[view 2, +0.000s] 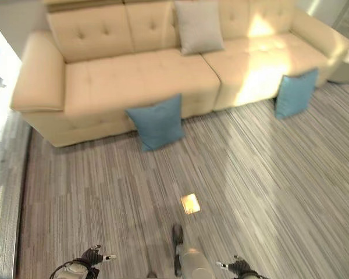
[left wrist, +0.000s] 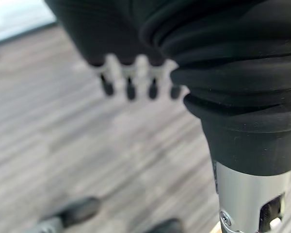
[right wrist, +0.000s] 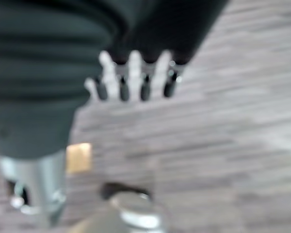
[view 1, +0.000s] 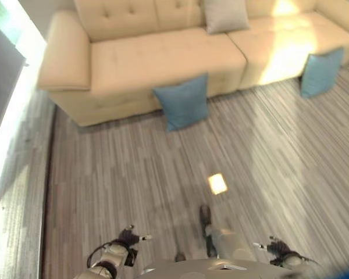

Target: Pick up all the scattered cushions and arrange them neatly on the sofa.

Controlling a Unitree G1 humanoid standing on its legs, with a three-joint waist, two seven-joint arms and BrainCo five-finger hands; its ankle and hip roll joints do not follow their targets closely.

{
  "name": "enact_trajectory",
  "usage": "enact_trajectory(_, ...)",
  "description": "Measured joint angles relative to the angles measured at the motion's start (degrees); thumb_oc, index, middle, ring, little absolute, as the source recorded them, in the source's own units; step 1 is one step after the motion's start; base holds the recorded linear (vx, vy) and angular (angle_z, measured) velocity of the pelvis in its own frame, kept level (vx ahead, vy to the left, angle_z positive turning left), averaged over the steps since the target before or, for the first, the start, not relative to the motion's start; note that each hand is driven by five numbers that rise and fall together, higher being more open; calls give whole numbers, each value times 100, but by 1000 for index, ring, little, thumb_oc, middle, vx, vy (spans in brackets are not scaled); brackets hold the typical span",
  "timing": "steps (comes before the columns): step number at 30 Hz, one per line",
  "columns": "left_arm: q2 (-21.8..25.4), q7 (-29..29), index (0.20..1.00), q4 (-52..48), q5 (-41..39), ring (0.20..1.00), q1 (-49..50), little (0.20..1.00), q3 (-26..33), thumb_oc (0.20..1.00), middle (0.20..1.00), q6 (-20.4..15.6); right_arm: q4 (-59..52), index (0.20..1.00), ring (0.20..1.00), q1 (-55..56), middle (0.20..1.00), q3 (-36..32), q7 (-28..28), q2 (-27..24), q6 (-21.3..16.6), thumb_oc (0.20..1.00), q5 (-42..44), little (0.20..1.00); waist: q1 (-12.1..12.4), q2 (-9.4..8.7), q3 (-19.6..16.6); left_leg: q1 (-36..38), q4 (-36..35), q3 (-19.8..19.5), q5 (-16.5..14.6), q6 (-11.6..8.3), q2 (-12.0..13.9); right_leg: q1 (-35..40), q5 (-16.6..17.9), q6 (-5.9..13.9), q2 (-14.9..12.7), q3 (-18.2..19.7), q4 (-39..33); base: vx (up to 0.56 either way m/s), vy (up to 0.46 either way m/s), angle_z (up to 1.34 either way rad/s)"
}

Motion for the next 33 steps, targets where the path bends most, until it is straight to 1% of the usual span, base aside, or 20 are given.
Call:
enact_trajectory(1,-27,1,1000,0,-2,1000,44,1000,6,1000,1000,-4,-38,1000,1000,-26,1000,1,1,-54,-16,1000,0,1000,72,-10,-24,-147,497,13,-49,-78,-1,274,31,-105,-17,0,-253,90,-241,51)
enact_trajectory(2,-72,-4,1000,31,-8,1000,-60,1000,-10,1000,1000,1,-78,1000,1000,-33,1000,-16,-7,-105,-53,1000,15,1000,41,-104,-29,-734,1688,107,-190,-517,53,425,-16,-241,-111,-235,-357,63,-159,81)
enact_trajectory(3,-97,-2,1000,11,-13,1000,-184,1000,-53,1000,1000,-11,-70,1000,1000,-50,1000,-11,-3,-145,-57,1000,16,1000,66,-178,-34,-1438,2794,358,-142,-754,114,455,-104,-311,-172,-387,-355,92,-120,78)
enact_trajectory(4,-92,-2,1000,-54,-17,1000,-205,1000,-52,1000,1000,-27,-36,1000,1000,-130,1000,-1,-5,-150,-58,1000,20,1000,151,-205,-16,-1676,3027,465,-146,-746,163,515,-157,-354,-169,-396,-355,123,-77,38)
enact_trajectory(5,-81,-3,1000,-60,-20,1000,-223,1000,-53,1000,1000,-32,-31,1000,1000,-187,1000,10,-5,-136,-68,1000,25,1000,176,-292,13,-1877,2941,540,-147,-732,230,587,-235,-362,-156,-423,-356,168,-48,6)
enact_trajectory(7,-25,-5,1000,-49,-62,1000,-265,1000,-60,1000,1000,-14,-13,1000,1000,-214,1000,11,-5,-84,-57,1000,68,1000,144,-422,89,-1984,1696,660,-18,-572,310,821,-512,-203,-157,-475,-380,198,-10,12)
enact_trajectory(11,5,0,1000,-32,-60,1000,-244,1000,-62,1000,1000,-3,240,1000,1000,-173,1000,8,-16,-31,-21,1000,68,1000,103,-413,122,-2187,-403,835,1243,-480,294,1124,-857,-48,-99,-537,-392,241,41,11)
enact_trajectory(12,3,-2,1000,-30,-58,1000,-208,1000,-68,1000,1000,22,303,1000,1000,-150,1000,-5,-14,-32,-13,1000,67,1000,86,-353,105,-2241,-497,829,1470,-487,329,1157,-928,-97,-45,-519,-390,204,102,-30)
enact_trajectory(14,3,1,1000,27,-59,1000,-126,1000,-55,1000,1000,110,324,1000,1000,-145,1000,-9,-18,-39,0,1000,65,1000,116,-202,70,-2115,-233,817,1670,-188,278,1451,-1147,15,29,-342,-350,264,180,-52)
enact_trajectory(15,-17,1,1000,27,-59,1000,-69,1000,-56,1000,1000,101,330,1000,1000,-135,1000,-6,-13,-25,1,1000,64,1000,97,-168,16,-1694,-626,828,1639,228,164,1527,-1327,241,-88,-193,-22,177,159,-45)
enact_trajectory(16,-39,0,1000,24,-59,1000,-67,1000,-60,1000,1000,105,298,1000,1000,-161,1000,-10,-14,-35,3,1000,62,1000,54,-48,80,-1535,-758,846,1656,377,173,1438,-1367,300,-83,-199,358,80,104,-38)
enact_trajectory(17,-46,1,1000,20,-58,1000,-82,1000,-81,1000,1000,104,225,1000,1000,-179,1000,-11,-11,-37,3,1000,61,1000,25,24,121,-1460,-749,860,1612,443,208,1258,-1440,403,-75,-210,805,68,108,-18)
enact_trajectory(19,77,4,1000,18,-56,1000,-277,1000,-421,1000,1000,99,-76,1000,1000,-188,1000,38,2,-1,-6,1000,57,1000,-21,95,170,-1238,-727,888,1419,578,185,56,-1725,661,-278,-222,3395,111,93,2)
enact_trajectory(21,138,4,1000,-11,-57,1000,-400,1000,-494,1000,1000,85,-151,1000,1000,-214,1000,59,0,16,-32,1000,56,1000,-24,-40,231,-1074,-728,909,1272,637,-15,-484,-1772,663,-644,-189,4053,158,23,12)
enact_trajectory(25,145,2,1000,40,-59,1000,-403,1000,-401,1000,1000,86,-249,1000,1000,-367,1000,58,3,21,-49,1000,20,1000,-9,11,291,-822,-727,958,989,396,-27,-781,-1640,700,-734,-183,2556,207,-84,-11)
enact_trajectory(27,141,3,1000,196,-58,1000,-383,1000,-204,1000,1000,86,-324,1000,1000,-412,1000,58,4,20,-56,1000,4,1000,-26,-7,283,-703,-729,982,793,179,-46,-815,-1156,828,-663,-174,1064,164,-115,-5)
enact_trajectory(28,148,4,1000,200,-58,1000,-350,1000,-166,1000,1000,94,-312,1000,1000,-422,1000,53,2,18,-53,1000,4,1000,-39,-18,276,-628,-728,987,751,298,-67,-815,-763,828,-648,-119,540,191,-169,16)
enact_trajectory(31,128,1,1000,192,-57,1000,-27,1000,-59,1000,1000,80,-167,1000,1000,-238,1000,34,13,34,-19,1000,-2,1000,-72,-109,110,-243,-740,849,403,258,-49,-673,-381,778,-689,-113,496,180,-191,21)
enact_trajectory(32,74,1,1000,191,-57,1000,71,1000,-45,1000,1000,83,-112,1000,1000,-172,1000,3,9,11,-20,1000,-1,1000,-108,-75,65,-54,-728,791,273,130,91,-572,-47,603,-619,-239,585,246,-372,32)
enact_trajectory(33,-10,-4,1000,192,-56,1000,147,1000,-49,1000,1000,83,-41,1000,1000,-147,1000,1,10,-13,-17,1000,-1,1000,-138,53,-19,32,-720,710,191,11,286,-490,-75,493,-454,-370,592,156,-318,34)
